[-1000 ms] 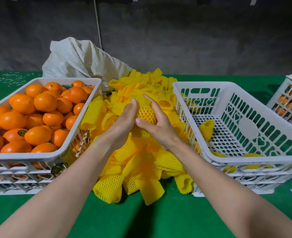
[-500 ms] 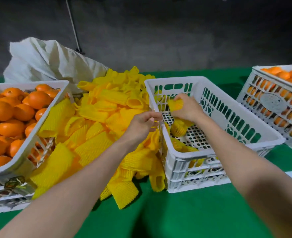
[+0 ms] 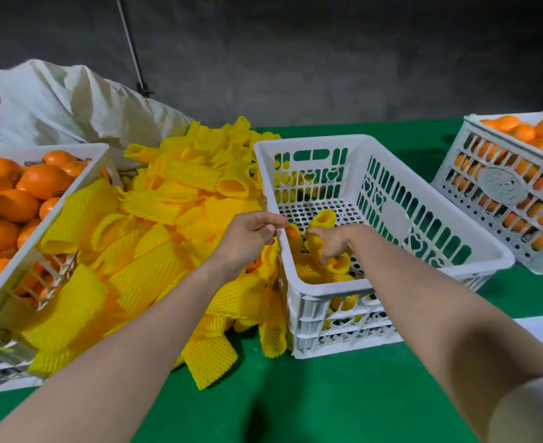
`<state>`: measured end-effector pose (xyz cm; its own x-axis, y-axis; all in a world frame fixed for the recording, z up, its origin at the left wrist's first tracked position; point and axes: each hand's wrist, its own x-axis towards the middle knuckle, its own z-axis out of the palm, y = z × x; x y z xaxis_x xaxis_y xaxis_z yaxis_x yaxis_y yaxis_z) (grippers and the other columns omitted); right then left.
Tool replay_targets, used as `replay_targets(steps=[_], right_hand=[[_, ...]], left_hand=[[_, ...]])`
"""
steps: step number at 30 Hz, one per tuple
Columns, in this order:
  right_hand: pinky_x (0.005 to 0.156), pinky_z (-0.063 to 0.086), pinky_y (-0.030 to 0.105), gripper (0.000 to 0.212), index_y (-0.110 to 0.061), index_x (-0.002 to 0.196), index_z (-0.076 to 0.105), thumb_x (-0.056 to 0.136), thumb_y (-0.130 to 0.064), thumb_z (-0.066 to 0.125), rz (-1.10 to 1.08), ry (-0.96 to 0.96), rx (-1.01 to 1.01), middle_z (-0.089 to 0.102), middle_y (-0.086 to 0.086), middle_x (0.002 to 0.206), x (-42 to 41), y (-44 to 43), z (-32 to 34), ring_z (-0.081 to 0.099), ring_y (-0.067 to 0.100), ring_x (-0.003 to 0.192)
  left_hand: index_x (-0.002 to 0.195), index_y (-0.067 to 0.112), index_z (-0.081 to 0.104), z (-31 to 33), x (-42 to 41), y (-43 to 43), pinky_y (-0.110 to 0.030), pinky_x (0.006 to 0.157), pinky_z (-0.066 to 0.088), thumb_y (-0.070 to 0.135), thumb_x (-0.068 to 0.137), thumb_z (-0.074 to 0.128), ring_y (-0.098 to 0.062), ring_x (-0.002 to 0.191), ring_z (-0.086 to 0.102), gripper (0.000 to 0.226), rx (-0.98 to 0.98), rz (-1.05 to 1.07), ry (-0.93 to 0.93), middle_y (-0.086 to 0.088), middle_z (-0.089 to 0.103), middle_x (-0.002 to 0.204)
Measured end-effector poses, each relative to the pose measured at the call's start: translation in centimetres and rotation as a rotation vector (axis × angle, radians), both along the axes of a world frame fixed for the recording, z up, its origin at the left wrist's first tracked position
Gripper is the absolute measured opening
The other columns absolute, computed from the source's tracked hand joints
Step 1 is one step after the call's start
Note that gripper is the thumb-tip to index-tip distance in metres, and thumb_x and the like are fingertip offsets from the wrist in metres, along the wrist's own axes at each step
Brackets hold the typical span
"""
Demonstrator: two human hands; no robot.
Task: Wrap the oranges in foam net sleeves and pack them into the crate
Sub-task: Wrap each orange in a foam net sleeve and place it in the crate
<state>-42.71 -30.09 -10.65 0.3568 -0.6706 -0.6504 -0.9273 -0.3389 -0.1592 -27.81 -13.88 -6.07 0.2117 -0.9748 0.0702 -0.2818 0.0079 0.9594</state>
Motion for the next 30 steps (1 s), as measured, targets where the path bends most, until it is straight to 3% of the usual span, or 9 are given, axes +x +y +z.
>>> replay_targets(steps=[5,9,11,15,18,20,24,26,30], right_hand=[[0.100,0.042,0.050,0.100,-0.040,0.146,-0.008,0.084,-0.026,0.068,0.029,0.085,-0.017,0.010,0.009,0.158,0.1,0.5,0.3,0.029,0.038,0.137],[0.106,0.037,0.047,0.095,-0.036,0.148,-0.006,0.085,-0.032,0.065,0.103,0.205,-0.017,0.005,0.002,0.159,0.0,0.9,0.5,0.020,0.034,0.142],[0.105,0.037,0.043,0.089,-0.030,0.150,0.001,0.087,-0.028,0.064,0.141,0.150,-0.047,0.011,0.002,0.158,0.4,1.5,0.8,0.023,0.031,0.141],[0.089,0.047,0.035,0.059,-0.018,0.143,0.035,0.088,-0.013,0.055,0.196,-0.192,-0.401,0.042,0.009,0.144,2.2,2.9,2.1,0.048,0.027,0.122],[0.080,0.051,0.035,0.034,-0.014,0.125,0.055,0.091,-0.013,0.050,0.117,-0.504,-0.650,0.064,0.010,0.117,3.3,4.1,3.5,0.060,0.026,0.097],[0.070,0.046,0.028,0.024,-0.010,0.112,0.063,0.092,-0.012,0.049,0.072,-0.735,-0.776,0.068,0.010,0.102,4.1,5.2,4.4,0.059,0.024,0.083],[0.074,0.046,0.027,0.016,-0.008,0.102,0.067,0.089,-0.015,0.059,0.118,-1.129,-0.790,0.069,0.005,0.095,6.7,9.2,6.4,0.058,0.013,0.083],[0.080,0.046,0.029,0.028,-0.014,0.107,0.065,0.084,-0.029,0.068,0.333,-1.033,-0.617,0.066,0.001,0.103,8.4,11.1,6.7,0.056,0.011,0.092],[0.088,0.041,0.036,0.069,-0.019,0.125,0.046,0.072,-0.055,0.072,0.596,-0.469,-0.394,0.049,0.003,0.126,10.8,13.2,5.4,0.041,0.019,0.116]], left_hand=[[0.106,0.010,0.066,0.0,-0.2,0.4,-0.013,0.069,0.047,0.002,0.099,0.044,-0.012,0.092,0.057,0.024,0.013,0.001,0.017,-0.004,0.064,0.113],[0.105,0.011,0.065,0.6,0.3,1.2,-0.016,0.074,0.048,0.000,0.099,0.044,-0.012,0.097,0.059,0.024,0.032,-0.003,0.054,-0.002,0.065,0.110],[0.104,0.007,0.064,1.1,1.2,1.6,-0.020,0.078,0.050,-0.002,0.098,0.043,-0.016,0.097,0.061,0.023,0.017,0.030,0.097,-0.004,0.066,0.104],[0.111,0.001,0.060,2.0,3.8,2.6,-0.030,0.086,0.050,-0.002,0.097,0.045,-0.024,0.100,0.060,0.021,-0.006,0.114,0.157,-0.014,0.063,0.109],[0.111,0.000,0.060,2.3,6.0,3.4,-0.032,0.085,0.050,-0.003,0.097,0.045,-0.023,0.093,0.062,0.021,-0.004,0.165,0.223,-0.014,0.064,0.105],[0.112,0.001,0.059,2.3,7.5,4.0,-0.031,0.083,0.050,-0.002,0.097,0.045,-0.019,0.089,0.062,0.022,-0.002,0.193,0.244,-0.011,0.064,0.101],[0.107,0.004,0.060,2.6,10.1,5.2,-0.031,0.079,0.050,-0.001,0.097,0.045,-0.019,0.085,0.063,0.019,-0.024,0.280,0.264,-0.009,0.065,0.096],[0.105,0.004,0.061,2.7,11.0,5.8,-0.032,0.078,0.051,-0.003,0.096,0.045,-0.019,0.082,0.063,0.020,-0.034,0.324,0.276,-0.009,0.065,0.093],[0.106,0.003,0.061,2.5,12.4,7.0,-0.031,0.076,0.051,-0.004,0.095,0.046,-0.020,0.082,0.063,0.020,-0.019,0.376,0.262,-0.008,0.065,0.091]])
